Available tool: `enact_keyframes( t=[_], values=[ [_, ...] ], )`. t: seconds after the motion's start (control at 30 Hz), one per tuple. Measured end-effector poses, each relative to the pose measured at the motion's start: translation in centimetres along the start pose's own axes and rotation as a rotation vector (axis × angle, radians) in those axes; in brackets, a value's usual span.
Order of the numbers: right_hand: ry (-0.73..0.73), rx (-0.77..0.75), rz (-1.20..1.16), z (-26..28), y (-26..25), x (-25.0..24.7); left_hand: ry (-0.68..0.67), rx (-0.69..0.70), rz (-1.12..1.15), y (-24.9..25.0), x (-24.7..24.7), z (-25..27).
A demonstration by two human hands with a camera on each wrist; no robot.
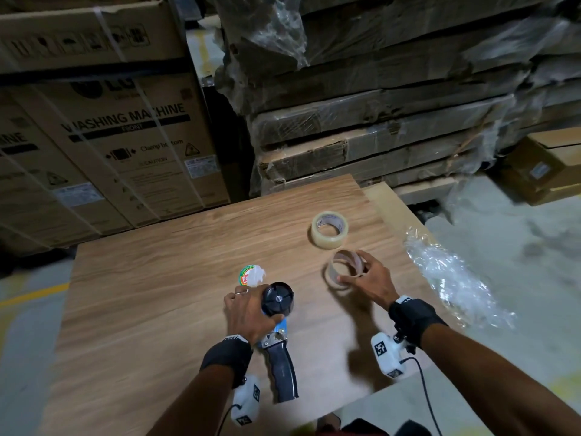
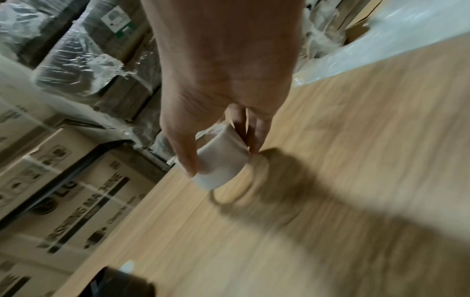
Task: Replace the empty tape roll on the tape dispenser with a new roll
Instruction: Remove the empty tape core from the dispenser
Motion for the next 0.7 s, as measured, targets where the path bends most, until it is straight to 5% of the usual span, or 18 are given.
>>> enact_keyframes(
  t=[0.3, 0.7],
  values=[
    [0.189, 0.199, 0.067, -1.4, 7.1, -5.6, 0.06, 0.062, 0.158, 0.7, -1.1, 0.6],
    [0.305, 0.079, 0.262, 0.3, 2.7, -4.6, 0.066, 0.077, 0.277, -1.1, -1.2, 0.4]
  ],
)
Point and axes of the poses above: each hand's wrist, its own z-axis away from the middle knuckle, its own x-axis out of the palm, y = z × x, the point moved 10 cm from there along -z, towards the middle knuckle, and after that the axes turned 3 degrees about x, right-handed, at the moved point
